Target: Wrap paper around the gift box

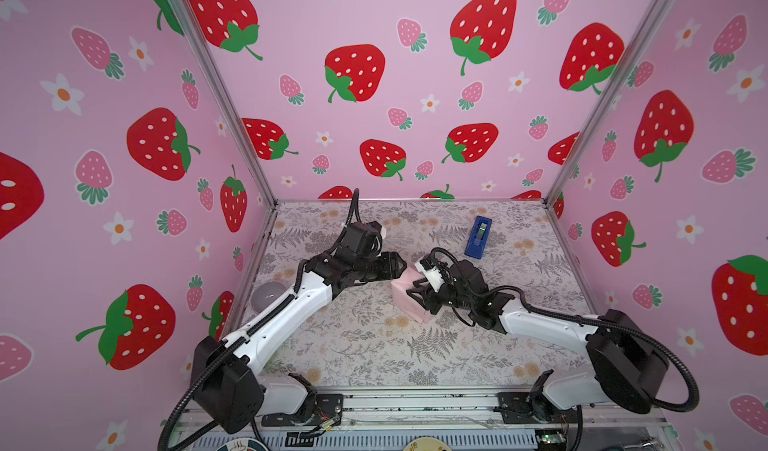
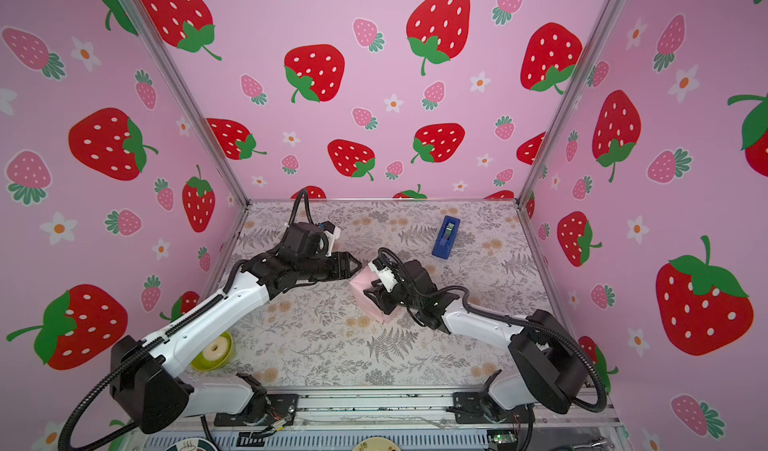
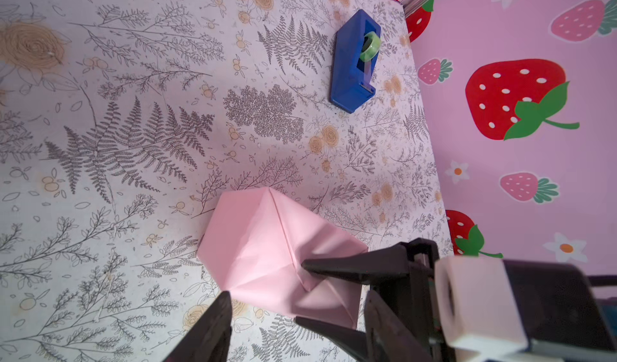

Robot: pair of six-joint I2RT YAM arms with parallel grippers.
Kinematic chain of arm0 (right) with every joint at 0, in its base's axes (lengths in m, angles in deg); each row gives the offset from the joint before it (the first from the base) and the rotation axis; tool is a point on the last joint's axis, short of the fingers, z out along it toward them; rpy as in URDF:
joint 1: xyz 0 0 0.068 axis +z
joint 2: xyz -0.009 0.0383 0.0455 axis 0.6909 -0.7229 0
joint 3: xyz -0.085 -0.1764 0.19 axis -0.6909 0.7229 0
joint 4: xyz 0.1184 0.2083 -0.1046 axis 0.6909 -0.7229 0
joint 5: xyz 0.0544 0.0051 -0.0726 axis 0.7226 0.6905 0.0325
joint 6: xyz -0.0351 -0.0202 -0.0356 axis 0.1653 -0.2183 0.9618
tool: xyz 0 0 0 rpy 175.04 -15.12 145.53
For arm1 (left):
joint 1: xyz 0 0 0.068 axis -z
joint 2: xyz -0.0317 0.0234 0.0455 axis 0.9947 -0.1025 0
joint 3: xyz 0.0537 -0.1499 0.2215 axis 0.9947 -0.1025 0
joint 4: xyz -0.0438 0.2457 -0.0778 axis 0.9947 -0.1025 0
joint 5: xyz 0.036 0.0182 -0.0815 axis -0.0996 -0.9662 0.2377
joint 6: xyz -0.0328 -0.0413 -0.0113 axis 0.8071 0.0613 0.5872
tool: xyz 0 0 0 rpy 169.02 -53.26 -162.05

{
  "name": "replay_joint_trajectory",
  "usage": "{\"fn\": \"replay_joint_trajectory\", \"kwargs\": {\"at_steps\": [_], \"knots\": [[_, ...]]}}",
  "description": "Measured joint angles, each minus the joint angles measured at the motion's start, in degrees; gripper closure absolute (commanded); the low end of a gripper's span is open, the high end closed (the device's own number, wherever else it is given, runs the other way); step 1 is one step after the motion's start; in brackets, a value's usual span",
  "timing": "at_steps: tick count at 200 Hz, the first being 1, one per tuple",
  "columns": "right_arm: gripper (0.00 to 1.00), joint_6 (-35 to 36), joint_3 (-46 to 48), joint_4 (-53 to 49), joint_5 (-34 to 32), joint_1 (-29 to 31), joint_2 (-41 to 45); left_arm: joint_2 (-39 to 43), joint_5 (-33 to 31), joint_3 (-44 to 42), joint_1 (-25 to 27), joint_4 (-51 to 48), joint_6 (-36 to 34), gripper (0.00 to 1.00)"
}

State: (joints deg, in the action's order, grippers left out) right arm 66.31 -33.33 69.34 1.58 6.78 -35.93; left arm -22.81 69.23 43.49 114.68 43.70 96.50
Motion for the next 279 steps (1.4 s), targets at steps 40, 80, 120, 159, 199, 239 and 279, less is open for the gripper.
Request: {"fn": "replay_joint_trajectory", "kwargs": {"at_steps": [40,80,120,159,199,239,279], "knots": [[0.60,0.00,0.00,0.00,0.09,0.00,0.00,-10.49,4.50,5.49,-1.07,-3.56,-5.68,0.34],[0.60,0.02,0.00,-0.02,0.09,0.00,0.00,-14.45,6.49,5.92,-1.31,-6.01,-8.48,0.34],[0.60,0.31,0.00,-0.04,0.28,0.00,0.00,-16.28,7.74,5.88,-2.01,-6.12,-9.44,0.35],[0.60,0.48,-0.11,-0.28,0.55,-0.02,0.00,-17.40,8.61,5.70,-2.19,-5.99,-9.97,0.35],[0.60,0.52,-0.55,-1.11,0.52,-0.15,-0.07,-18.18,9.79,5.70,-2.34,-5.20,-10.51,0.38],[0.58,-1.79,-2.82,-6.19,-0.04,-0.22,0.68,-18.38,9.97,5.70,-2.34,-4.70,-10.91,0.39],[0.66,-10.56,-0.13,-9.29,1.16,0.92,8.52,-18.43,9.73,5.70,-2.34,-4.33,-10.88,0.41]]}}
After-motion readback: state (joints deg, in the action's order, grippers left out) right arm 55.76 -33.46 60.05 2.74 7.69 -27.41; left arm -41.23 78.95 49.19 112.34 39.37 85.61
